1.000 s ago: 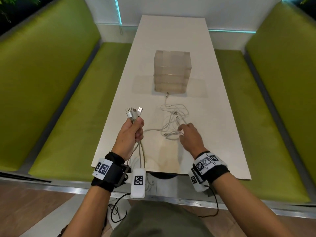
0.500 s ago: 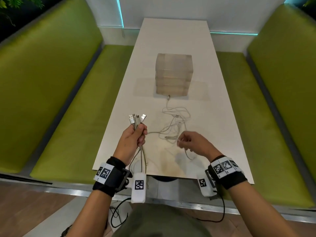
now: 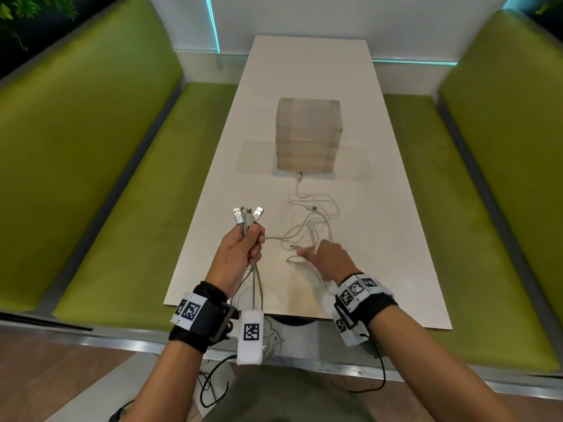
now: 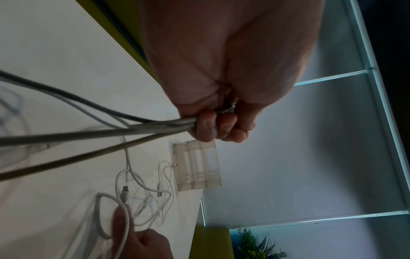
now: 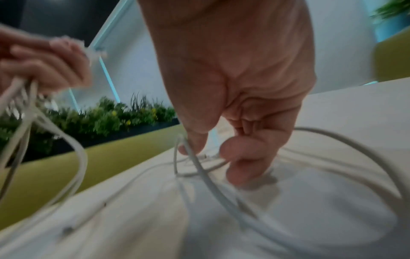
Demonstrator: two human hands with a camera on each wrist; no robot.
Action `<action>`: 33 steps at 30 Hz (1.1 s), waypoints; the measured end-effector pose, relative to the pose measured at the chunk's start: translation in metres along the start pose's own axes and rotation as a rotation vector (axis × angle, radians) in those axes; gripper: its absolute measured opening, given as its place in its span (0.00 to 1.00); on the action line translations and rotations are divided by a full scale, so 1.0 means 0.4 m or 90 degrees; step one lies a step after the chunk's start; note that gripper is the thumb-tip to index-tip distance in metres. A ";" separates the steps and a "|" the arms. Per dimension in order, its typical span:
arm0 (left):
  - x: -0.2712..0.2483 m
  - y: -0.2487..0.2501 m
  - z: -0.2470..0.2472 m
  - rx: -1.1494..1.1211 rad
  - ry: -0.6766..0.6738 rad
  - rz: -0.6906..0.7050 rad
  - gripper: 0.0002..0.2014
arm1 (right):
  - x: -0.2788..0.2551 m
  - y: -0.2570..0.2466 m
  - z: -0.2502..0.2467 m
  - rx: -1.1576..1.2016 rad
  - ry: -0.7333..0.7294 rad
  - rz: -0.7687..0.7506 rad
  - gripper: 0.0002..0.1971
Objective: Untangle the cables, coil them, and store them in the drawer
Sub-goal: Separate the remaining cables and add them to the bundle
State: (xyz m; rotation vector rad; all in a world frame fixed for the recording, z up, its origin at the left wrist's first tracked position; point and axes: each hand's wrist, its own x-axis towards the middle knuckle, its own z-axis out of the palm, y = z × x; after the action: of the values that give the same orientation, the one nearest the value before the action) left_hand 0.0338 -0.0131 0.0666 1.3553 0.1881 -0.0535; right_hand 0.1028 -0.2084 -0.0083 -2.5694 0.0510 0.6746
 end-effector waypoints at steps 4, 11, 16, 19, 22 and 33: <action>-0.005 0.003 0.001 0.006 0.002 -0.001 0.11 | 0.021 -0.016 0.022 0.017 0.007 0.043 0.33; -0.010 0.007 0.006 0.018 0.007 -0.006 0.10 | 0.051 -0.022 0.021 0.091 0.040 0.120 0.23; -0.013 0.006 0.009 0.024 0.003 -0.006 0.11 | 0.042 -0.029 0.015 0.090 0.045 0.118 0.08; -0.014 0.007 0.008 0.016 0.003 -0.004 0.11 | 0.044 -0.020 0.006 0.145 0.062 0.132 0.05; -0.012 0.007 0.006 0.015 0.003 -0.003 0.11 | 0.037 0.004 -0.033 0.286 0.128 0.166 0.19; 0.007 -0.010 0.056 -0.024 0.013 -0.021 0.12 | -0.169 -0.039 -0.053 0.377 0.261 -0.306 0.05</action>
State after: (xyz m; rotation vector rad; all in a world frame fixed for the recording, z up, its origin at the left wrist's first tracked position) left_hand 0.0383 -0.0354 0.0669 1.3157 0.2279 -0.0632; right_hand 0.0553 -0.2100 0.0465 -1.9885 -0.1988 -0.0574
